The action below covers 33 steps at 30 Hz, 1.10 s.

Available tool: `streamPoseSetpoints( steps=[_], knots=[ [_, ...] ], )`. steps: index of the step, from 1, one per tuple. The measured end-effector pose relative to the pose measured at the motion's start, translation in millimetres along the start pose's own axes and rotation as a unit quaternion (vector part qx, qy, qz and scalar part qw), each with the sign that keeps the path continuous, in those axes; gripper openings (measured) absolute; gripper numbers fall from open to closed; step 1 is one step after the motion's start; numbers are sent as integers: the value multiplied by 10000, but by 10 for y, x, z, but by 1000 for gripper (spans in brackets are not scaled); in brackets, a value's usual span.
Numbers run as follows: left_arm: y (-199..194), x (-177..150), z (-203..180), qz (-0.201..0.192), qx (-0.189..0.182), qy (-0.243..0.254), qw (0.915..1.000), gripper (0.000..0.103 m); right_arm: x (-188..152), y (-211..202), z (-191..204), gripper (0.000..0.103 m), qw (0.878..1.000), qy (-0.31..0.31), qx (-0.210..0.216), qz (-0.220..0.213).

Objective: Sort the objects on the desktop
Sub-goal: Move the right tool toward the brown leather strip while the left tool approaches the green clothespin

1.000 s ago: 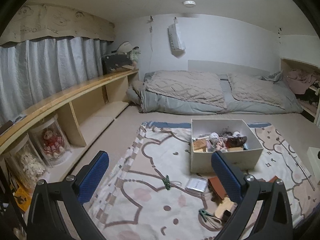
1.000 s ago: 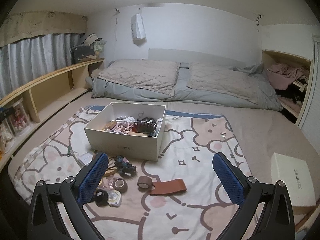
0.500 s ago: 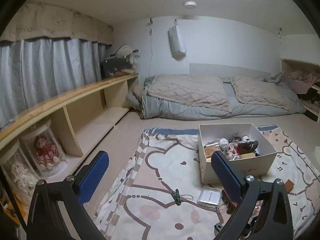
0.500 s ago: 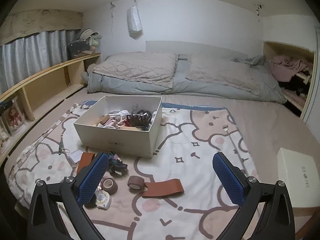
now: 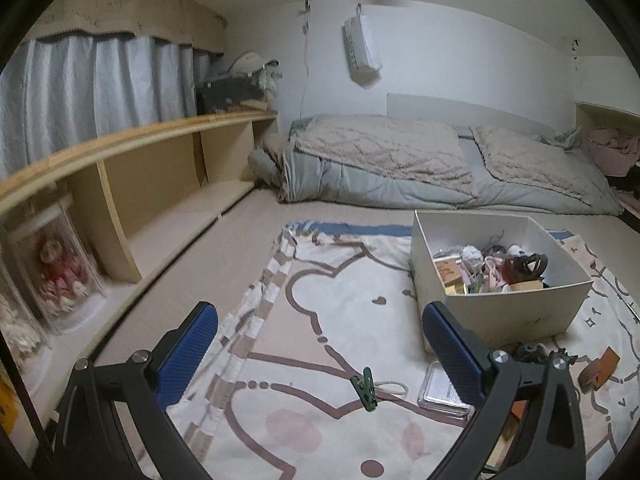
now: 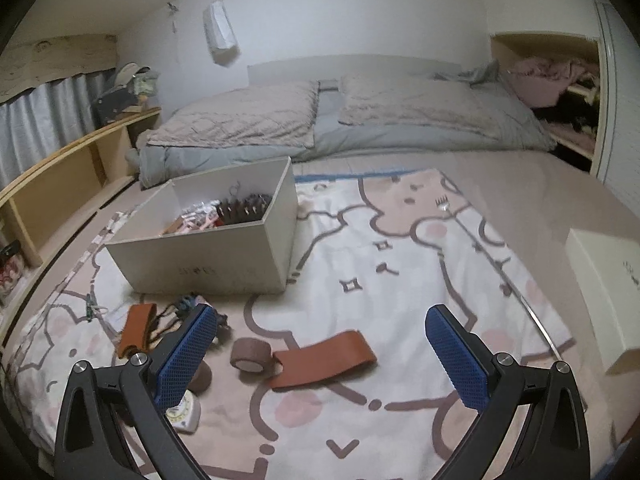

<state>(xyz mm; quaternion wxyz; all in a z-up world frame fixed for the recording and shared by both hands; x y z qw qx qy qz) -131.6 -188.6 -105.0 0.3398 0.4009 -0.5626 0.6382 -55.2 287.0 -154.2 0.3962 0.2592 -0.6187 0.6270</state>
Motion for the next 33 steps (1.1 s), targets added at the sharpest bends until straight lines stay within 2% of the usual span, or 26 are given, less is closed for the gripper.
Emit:
streamPoseSetpoints(
  steps=[16,22,26,33],
  knots=[
    [728,-618,-260,977,-123,-123,9951,103,-377,418,109,103,9976,-80,-145,676],
    [921,-828,-359,1303,-90,-44,9914,103,-457,526,63,103,9959,197,-137,872],
    [1032,-937,-404,1427,-60,32,9897,103,-534,642,41,103,9929,332,-71,1136],
    [1180,-1120,-440,1636,39,93,9865,103,-653,774,49,103,9904,315,-102,1341]
  ],
)
Point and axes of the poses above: each gripper's, at about its wrist camera, not at the fingertips, and y roughly the way its jaws point, z to its left, x to its top, the point moved 8 cm from there along y, roughly the way its jaws point, and after that the axes turned 1 degree about -z, right-handed, at the moved point
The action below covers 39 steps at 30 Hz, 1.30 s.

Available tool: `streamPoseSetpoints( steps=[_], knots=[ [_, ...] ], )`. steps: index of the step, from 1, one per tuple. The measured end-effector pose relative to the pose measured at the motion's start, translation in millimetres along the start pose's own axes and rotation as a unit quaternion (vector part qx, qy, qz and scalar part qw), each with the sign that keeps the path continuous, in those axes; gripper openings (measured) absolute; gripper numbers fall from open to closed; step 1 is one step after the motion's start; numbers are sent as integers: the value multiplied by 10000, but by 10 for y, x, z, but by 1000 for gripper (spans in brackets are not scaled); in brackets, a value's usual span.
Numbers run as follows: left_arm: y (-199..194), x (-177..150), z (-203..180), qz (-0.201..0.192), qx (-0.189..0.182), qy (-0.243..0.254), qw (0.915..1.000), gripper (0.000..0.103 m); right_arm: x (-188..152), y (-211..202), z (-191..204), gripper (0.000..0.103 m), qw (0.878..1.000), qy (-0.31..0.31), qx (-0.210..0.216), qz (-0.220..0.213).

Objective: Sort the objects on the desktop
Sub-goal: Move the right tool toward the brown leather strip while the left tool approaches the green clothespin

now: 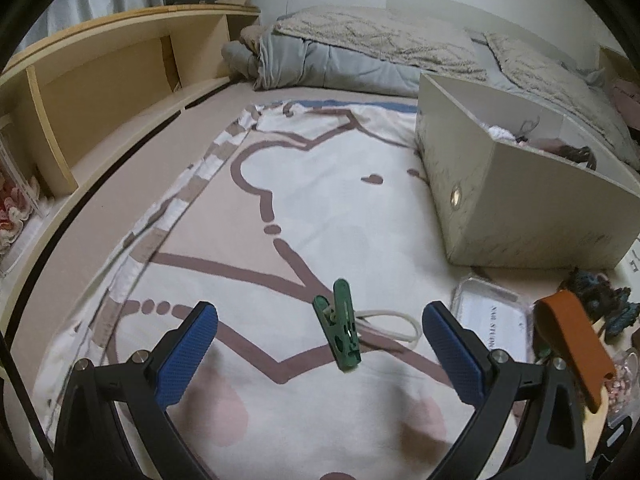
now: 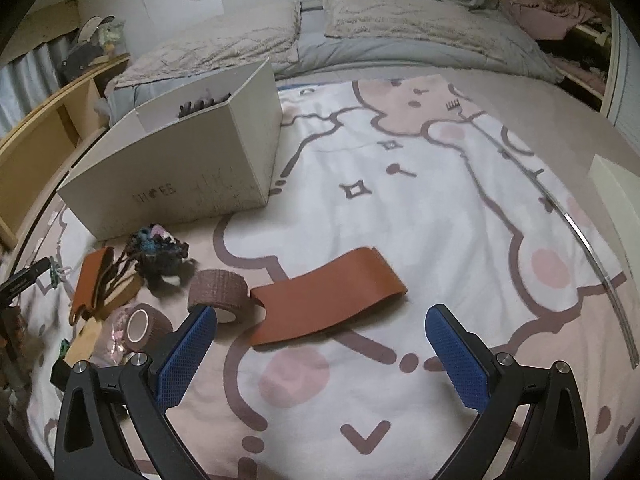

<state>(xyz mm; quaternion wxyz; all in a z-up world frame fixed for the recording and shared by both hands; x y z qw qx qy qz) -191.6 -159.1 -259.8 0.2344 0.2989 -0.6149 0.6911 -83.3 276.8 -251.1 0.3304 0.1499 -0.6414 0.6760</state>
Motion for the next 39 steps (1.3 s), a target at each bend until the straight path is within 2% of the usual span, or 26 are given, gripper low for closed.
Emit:
streamPoseSetpoints(
  steps=[3,10,21,27,35,39],
  knots=[
    [74,-58,4,83,41,-5,10000,103,-54,61,26,103,9998,37,120,122],
    [191,-170,34,265,84,-72,9996,103,-176,180,74,103,9993,-218,65,287],
    [278,-273,115,459,108,-289,9985,103,-313,351,-156,103,9959,243,-503,711],
    [291,-315,102,553,92,-292,9980,103,-287,388,-45,103,9959,275,-365,786],
    [302,-326,95,556,128,-251,9981,103,-270,539,13,103,9929,75,-902,778],
    [301,-329,96,547,130,-251,9981,103,-274,513,-43,103,9917,161,-1029,752]
  ],
)
Point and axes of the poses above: each gripper's, at about its wrist camera, not at the fingertips, and y roughly the way its jaws point, z to its left, x to its top, the point moved 8 cm from there along y, roughly the way its jaws point, and after that the axes turned 1 degree about -z, right-handed, at the moved point
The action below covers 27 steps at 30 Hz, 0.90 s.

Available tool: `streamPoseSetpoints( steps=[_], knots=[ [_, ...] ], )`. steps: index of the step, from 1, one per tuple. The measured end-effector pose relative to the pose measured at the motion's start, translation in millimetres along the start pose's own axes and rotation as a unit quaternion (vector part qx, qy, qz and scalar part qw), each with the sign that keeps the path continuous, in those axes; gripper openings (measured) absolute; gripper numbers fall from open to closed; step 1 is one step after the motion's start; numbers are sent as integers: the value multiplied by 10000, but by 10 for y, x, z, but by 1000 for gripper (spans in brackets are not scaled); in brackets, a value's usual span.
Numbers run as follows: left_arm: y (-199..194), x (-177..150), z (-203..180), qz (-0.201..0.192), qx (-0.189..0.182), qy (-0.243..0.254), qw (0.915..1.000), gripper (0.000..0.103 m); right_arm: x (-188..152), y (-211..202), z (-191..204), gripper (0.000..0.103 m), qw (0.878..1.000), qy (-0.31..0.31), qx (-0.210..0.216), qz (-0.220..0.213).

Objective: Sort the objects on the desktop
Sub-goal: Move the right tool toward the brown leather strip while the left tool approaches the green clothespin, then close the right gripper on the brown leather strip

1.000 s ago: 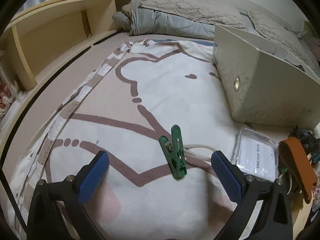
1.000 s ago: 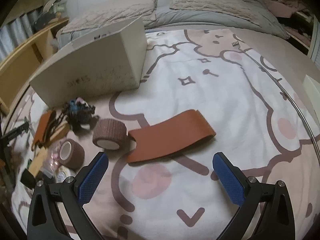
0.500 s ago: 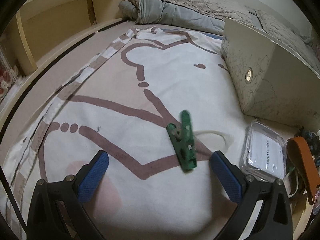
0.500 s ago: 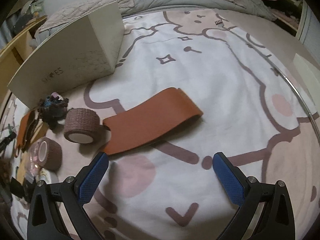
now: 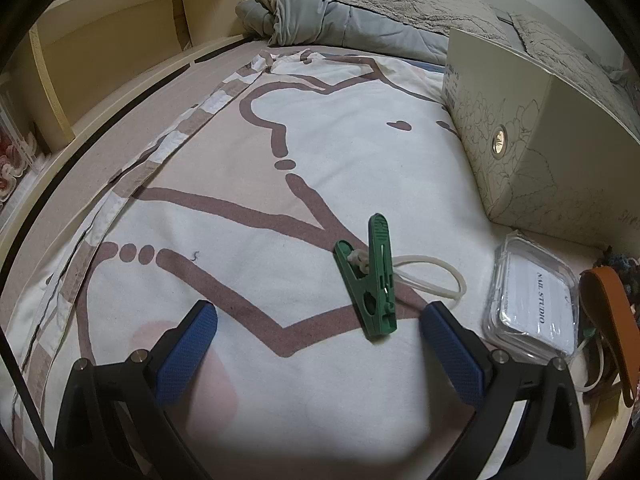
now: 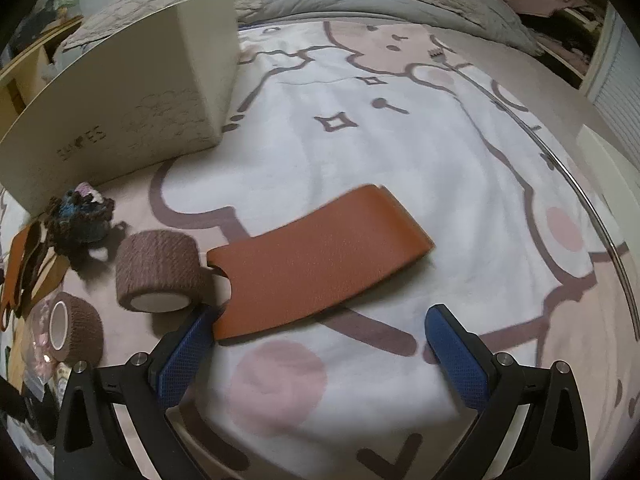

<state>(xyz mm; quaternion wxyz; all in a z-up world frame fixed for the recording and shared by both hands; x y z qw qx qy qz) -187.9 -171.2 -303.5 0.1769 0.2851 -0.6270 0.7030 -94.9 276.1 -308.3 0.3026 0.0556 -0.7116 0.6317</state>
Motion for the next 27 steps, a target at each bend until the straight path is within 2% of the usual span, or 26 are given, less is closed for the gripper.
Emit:
streamPoseSetpoints(
  steps=[9,16,18,23,27],
  knots=[
    [6,6,-3,3,-9,-4,10000,103,-8,-22,-486,103,9972,640,-344,158],
    [7,8,-4,1,-11,-4,10000,103,-18,-50,-779,103,9940,868,-594,312],
    [9,9,-3,2,-8,-1,10000,103,-13,-83,-778,103,9943,863,-510,372],
    [8,7,-1,2,-8,2,10000,103,149,-192,-640,103,9952,938,42,263],
    [8,4,1,1,-9,5,10000,103,268,-113,-537,103,9924,1140,334,324]
  ],
)
Point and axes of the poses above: each gripper's, at about its wrist camera, not at the fingertips, and y roughly the way its jaws point, z to its left, x to its top, the point moved 8 cm from there along y, roughly the way its jaws point, and after that the axes turned 1 degree about -z, right-handed, at the moved point
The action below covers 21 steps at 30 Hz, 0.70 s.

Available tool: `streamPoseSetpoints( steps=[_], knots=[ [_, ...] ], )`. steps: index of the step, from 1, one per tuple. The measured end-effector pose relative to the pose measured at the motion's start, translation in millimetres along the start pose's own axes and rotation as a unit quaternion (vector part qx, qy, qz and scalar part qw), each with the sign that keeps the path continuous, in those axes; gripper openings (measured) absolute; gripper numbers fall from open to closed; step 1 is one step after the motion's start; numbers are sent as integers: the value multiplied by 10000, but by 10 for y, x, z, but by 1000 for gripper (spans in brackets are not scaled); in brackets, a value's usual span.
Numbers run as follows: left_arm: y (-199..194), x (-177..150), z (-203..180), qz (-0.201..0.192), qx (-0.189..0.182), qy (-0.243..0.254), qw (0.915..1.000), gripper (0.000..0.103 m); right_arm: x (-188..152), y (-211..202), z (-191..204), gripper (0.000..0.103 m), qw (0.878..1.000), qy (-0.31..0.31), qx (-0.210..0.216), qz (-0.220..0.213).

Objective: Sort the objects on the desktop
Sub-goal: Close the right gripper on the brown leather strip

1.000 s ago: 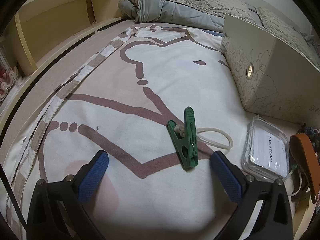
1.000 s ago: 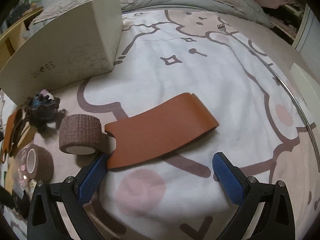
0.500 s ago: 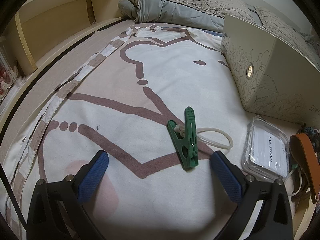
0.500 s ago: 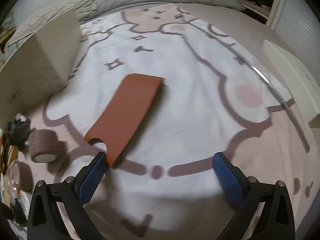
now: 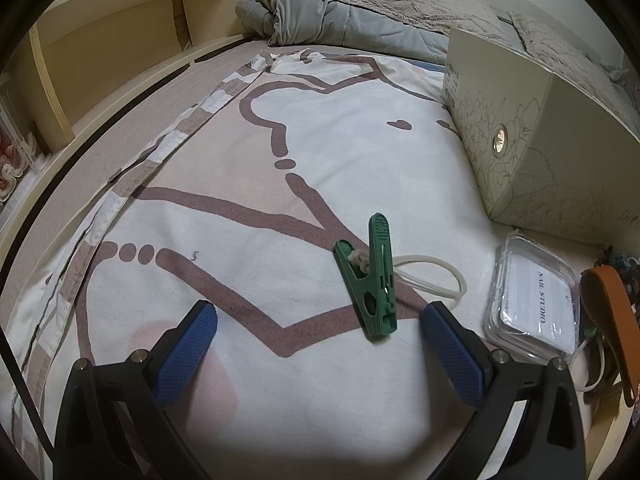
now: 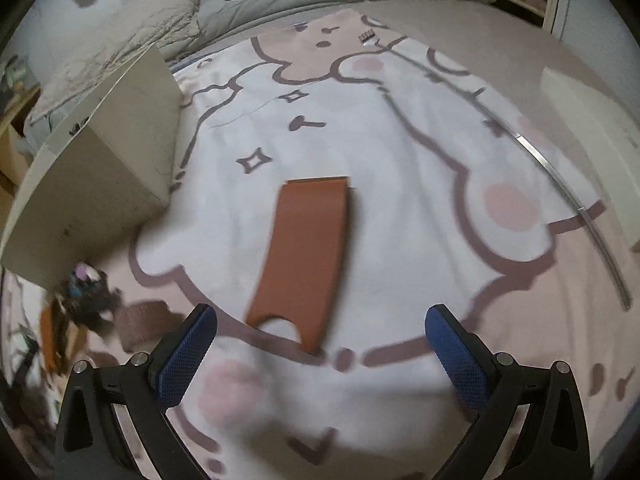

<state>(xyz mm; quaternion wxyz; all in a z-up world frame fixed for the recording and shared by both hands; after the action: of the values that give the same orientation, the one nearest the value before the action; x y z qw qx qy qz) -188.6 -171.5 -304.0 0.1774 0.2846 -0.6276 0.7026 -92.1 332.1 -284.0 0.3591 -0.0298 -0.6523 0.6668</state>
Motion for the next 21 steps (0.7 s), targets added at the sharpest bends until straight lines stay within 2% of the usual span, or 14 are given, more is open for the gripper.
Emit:
streamPoseSetpoints(
  steps=[4,6,13,16,21],
  knots=[
    [0,0,0,-2,-2,0,10000,103,26,134,93,101,10000,-12,-44,69],
    [-1,1,-1,-2,0,1,10000,103,37,163,132,93,9997,-186,-150,12],
    [0,0,-1,-1,-6,-1,10000,103,27,254,202,78,9964,-767,-331,-156],
    [-1,0,-4,-1,1,3,10000,103,15,246,223,59,9946,-981,-255,-203],
    [-1,-1,-6,-2,2,4,10000,103,-50,199,272,52,9907,-1345,-144,-159]
  ],
)
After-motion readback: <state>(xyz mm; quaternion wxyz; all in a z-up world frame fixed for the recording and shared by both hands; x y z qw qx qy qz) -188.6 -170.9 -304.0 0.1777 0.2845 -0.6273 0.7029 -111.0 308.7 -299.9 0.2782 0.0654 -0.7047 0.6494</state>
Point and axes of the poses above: each gripper's, at about its wrist camera, not at the fingertips, and y roughly the way its jaws point, z to its left, x to its top, the point moved 8 cm from there along y, roughly the way its jaws point, and after that the axes turned 1 degree about -z, right-handed, at the moved point
